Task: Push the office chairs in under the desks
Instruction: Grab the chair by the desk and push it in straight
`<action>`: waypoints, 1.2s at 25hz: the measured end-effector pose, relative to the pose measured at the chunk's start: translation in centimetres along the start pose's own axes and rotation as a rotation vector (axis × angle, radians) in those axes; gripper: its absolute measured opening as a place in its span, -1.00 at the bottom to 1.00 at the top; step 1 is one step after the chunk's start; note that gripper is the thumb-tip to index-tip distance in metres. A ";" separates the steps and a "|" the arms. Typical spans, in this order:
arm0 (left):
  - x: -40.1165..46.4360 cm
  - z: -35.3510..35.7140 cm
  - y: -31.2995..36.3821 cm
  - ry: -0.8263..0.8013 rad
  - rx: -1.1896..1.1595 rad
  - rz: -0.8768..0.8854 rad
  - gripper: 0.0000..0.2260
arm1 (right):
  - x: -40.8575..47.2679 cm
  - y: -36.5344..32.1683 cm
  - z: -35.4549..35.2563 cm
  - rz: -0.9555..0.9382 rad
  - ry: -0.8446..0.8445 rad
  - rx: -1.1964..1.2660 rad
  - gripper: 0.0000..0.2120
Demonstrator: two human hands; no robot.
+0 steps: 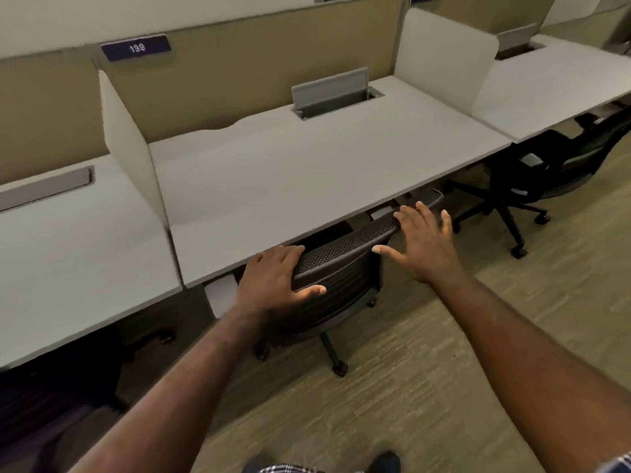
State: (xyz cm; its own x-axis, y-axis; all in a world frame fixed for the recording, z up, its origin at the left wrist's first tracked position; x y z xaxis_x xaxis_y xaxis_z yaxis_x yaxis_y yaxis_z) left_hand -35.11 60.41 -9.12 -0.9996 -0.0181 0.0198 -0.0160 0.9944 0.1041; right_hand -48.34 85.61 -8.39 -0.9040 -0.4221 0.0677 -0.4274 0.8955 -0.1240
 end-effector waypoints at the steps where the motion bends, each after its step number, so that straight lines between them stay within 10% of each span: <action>1: 0.2 0.0 0.6 -0.020 -0.001 -0.046 -0.10 | 1.4 0.7 -0.3 -0.050 -0.042 -0.023 0.13; 9: 1.5 -0.2 2.9 0.014 0.036 -0.397 -0.22 | 7.1 2.0 -1.0 -0.359 -0.138 -0.158 0.21; 30: 4.0 -1.6 0.5 -0.020 0.117 -0.289 -0.16 | 7.5 3.0 -0.6 -0.305 -0.058 0.035 -0.12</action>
State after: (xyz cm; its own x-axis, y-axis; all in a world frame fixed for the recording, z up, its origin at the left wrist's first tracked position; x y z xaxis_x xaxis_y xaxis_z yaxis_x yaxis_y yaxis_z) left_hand -39.06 60.63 -7.42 -0.9536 -0.3008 -0.0136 -0.3007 0.9536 -0.0127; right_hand -56.41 85.25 -7.67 -0.7324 -0.6790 0.0510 -0.6784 0.7212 -0.1403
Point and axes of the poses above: each hand's wrist, its own x-axis towards the middle knuckle, its own z-axis out of the palm, y = z × x, the point moved 5 cm from there along x, towards the middle knuckle, and after that the axes turned 2 degrees about x, right-handed, at the moved point
